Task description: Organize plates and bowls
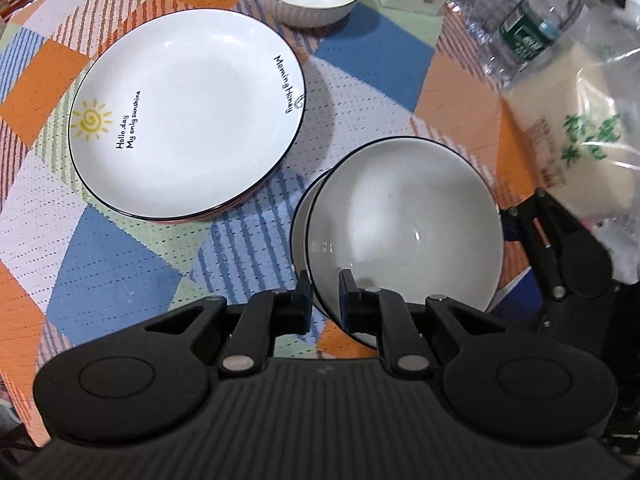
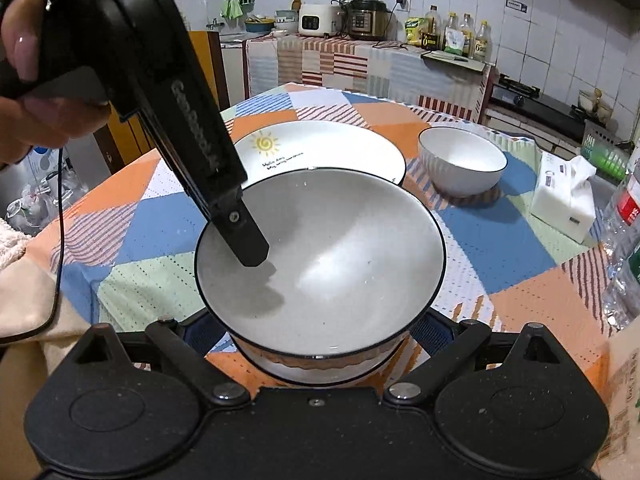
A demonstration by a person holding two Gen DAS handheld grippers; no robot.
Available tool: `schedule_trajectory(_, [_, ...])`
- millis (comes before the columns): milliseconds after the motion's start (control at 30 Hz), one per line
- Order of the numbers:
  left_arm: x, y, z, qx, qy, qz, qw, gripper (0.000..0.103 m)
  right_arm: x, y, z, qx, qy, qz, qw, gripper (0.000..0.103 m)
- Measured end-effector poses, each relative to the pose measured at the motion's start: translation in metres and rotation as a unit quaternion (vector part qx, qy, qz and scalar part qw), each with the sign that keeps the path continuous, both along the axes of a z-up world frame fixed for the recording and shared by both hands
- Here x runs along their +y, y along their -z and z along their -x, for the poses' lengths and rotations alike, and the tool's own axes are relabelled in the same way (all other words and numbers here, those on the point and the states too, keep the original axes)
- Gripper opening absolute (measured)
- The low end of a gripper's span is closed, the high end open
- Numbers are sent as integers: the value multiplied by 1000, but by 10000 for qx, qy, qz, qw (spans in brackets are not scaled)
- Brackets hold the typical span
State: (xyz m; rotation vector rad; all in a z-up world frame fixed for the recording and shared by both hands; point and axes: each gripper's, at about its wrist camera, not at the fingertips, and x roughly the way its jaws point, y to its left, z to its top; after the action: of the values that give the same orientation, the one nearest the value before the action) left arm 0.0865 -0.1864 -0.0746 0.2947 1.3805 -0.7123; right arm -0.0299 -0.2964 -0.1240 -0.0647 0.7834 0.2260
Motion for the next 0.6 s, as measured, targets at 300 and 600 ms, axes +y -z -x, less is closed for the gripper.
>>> schedule_trajectory(300, [-22,7,18,-840,498,-679,9929,16,4,6,-7,59,-115,167,9998,99])
schedule_trajectory(600, [-24,17,18,-801,448,-801,9926,19,7,6,-5,206,-257,342,9989,99])
